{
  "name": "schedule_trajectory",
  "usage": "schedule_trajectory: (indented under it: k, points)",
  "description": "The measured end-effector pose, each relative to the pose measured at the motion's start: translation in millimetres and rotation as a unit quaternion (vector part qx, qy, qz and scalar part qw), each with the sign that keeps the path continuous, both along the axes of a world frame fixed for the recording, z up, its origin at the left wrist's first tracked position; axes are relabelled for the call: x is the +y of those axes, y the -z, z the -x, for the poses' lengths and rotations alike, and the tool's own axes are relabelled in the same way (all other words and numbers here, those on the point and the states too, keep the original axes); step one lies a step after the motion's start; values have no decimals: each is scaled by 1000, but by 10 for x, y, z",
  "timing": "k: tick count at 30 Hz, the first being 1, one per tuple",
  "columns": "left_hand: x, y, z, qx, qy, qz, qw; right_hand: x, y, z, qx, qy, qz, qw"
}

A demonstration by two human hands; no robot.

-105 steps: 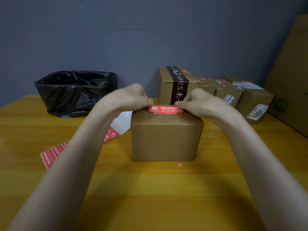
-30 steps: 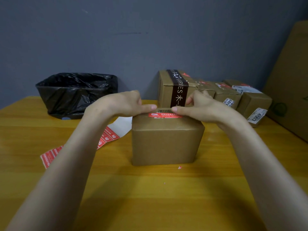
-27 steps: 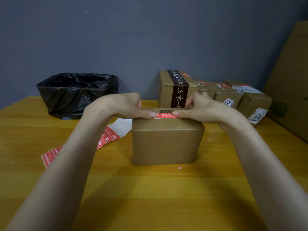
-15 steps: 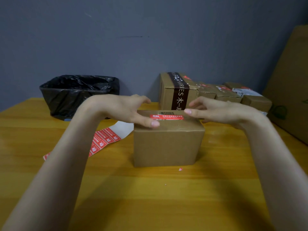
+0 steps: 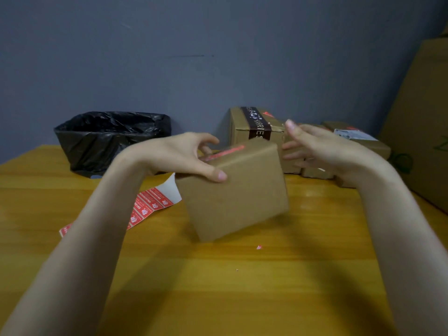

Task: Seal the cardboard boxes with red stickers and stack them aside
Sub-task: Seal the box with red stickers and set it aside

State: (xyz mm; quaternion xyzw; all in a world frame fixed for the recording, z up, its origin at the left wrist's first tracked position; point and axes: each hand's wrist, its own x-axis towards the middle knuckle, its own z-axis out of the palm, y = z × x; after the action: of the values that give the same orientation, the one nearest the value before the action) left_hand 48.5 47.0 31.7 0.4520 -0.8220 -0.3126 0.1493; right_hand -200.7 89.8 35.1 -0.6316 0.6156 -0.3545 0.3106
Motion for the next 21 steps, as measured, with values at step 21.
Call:
schedule_trajectory:
  k: [21]
  points:
    - [-217,258,-269,370,38,-193,908,51,-32,-71,85,-90,19,992]
